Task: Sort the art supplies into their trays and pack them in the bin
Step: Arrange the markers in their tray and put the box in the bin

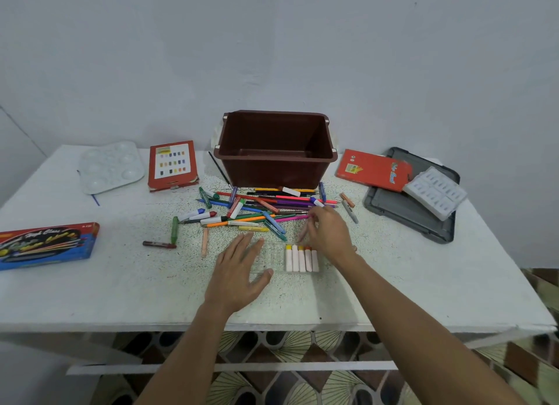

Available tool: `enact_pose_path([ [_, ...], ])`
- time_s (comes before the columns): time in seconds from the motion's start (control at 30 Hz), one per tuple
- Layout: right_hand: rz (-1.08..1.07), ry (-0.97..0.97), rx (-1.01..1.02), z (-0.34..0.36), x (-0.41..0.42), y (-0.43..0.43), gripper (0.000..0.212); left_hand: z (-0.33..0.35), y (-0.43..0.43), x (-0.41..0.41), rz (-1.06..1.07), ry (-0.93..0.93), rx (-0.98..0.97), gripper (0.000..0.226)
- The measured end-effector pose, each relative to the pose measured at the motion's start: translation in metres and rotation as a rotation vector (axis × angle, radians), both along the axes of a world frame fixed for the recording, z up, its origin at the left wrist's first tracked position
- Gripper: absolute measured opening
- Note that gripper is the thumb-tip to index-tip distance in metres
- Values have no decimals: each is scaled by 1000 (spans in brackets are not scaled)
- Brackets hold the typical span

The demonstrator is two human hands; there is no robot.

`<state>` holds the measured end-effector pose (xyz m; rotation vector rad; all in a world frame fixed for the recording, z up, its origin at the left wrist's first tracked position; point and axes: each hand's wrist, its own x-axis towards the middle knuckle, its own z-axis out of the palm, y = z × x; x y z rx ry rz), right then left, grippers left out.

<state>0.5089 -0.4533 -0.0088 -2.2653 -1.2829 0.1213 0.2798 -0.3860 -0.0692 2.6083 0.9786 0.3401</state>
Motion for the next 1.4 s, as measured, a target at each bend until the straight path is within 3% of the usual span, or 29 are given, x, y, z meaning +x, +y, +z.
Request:
enact_pose_path([
  [0.47, -120, -101, -231, 9, 32, 25, 19, 1, 2, 1, 6, -28, 5, 65],
  [0.93, -127, -21, -219, 16, 38, 27, 28, 1, 2, 2, 14, -34, -9, 64],
  [1.07, -179, 193, -47, 16, 33, 29, 22, 1, 2, 1, 16, -31, -9, 65],
  [1.23, -81, 603, 151, 30, 7, 17, 56, 1, 2, 2, 13, -36, -9, 65],
  [1.4, -2, 647, 90, 22, -19, 8, 46, 2, 0, 2, 18, -23, -19, 64],
])
